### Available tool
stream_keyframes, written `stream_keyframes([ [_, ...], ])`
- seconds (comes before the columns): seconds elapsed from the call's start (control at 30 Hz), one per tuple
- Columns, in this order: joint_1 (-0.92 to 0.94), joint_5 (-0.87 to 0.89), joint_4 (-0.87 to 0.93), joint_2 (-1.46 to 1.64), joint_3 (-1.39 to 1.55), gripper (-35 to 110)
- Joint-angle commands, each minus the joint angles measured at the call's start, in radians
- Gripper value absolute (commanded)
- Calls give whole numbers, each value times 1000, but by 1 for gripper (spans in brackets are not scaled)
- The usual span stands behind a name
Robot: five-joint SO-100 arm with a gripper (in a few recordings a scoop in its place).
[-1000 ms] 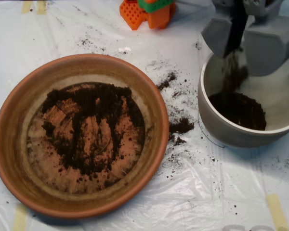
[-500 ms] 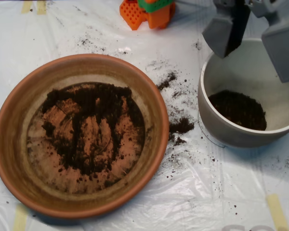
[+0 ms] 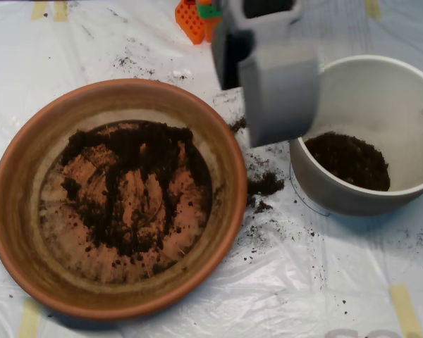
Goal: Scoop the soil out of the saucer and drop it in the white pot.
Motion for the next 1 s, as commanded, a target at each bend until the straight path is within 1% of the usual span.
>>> stream_keyframes([
  [0.0, 140, -3, -69, 141, 120, 35],
  [0.1, 236, 5, -112, 156, 230, 36],
  [0.3, 388, -11, -272, 181, 525, 38],
  [0.5, 474, -74, -460, 150, 799, 49],
  [0.6, 509, -109, -537, 97, 882, 54],
  [0.77, 565, -158, -594, -49, 871, 60],
  [0.83, 578, -173, -571, -124, 811, 64],
  [0.97, 591, -195, -508, -270, 673, 66],
])
